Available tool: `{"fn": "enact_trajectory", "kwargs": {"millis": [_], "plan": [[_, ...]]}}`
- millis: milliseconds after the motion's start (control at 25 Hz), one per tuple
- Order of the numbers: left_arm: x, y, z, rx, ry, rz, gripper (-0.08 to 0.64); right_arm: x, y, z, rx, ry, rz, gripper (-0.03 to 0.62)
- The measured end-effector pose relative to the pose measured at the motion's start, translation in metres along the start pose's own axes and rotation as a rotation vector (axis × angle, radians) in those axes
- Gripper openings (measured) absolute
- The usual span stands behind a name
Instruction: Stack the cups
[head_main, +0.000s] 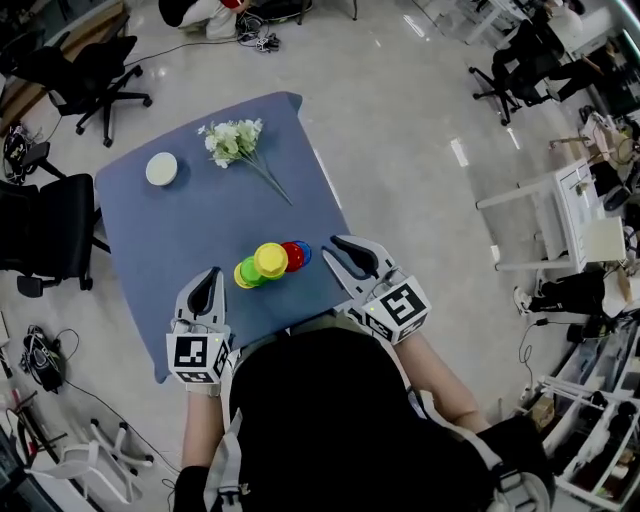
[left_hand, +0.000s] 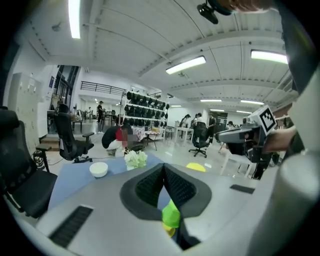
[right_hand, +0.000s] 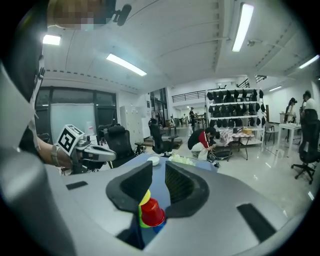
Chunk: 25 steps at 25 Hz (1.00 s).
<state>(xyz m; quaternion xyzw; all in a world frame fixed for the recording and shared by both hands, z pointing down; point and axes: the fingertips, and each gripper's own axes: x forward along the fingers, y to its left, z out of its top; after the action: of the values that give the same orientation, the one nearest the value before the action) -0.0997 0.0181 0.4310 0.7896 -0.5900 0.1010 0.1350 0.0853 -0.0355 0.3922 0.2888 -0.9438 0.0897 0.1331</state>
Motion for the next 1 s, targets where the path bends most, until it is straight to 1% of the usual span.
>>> {"fn": "enact_trajectory", "kwargs": {"millis": [120, 280, 440, 560, 760, 1000], "plan": [[0.003, -0.006, 0.02, 0.006, -0.051, -0.005, 0.011, -0.012, -0.011, 0.008, 0.007, -0.015, -0.036, 0.071], [0.007, -0.017, 0.039, 0.003, -0.075, -0.024, 0.011, -0.027, -0.024, 0.015, 0.007, -0.019, -0.078, 0.055], [0.012, -0.024, 0.051, 0.045, -0.091, -0.022, 0.009, -0.035, -0.029, 0.018, 0.006, -0.02, -0.099, 0.054], [0.013, -0.026, 0.055, 0.049, -0.096, -0.02, 0.009, -0.036, -0.026, 0.019, -0.01, -0.022, -0.102, 0.054], [0.015, -0.029, 0.057, 0.017, -0.102, -0.04, 0.009, -0.035, -0.022, 0.015, -0.022, -0.023, -0.098, 0.054], [0.015, -0.031, 0.053, 0.018, -0.088, -0.054, 0.009, -0.031, -0.016, 0.01, -0.034, -0.003, -0.087, 0.051]]}}
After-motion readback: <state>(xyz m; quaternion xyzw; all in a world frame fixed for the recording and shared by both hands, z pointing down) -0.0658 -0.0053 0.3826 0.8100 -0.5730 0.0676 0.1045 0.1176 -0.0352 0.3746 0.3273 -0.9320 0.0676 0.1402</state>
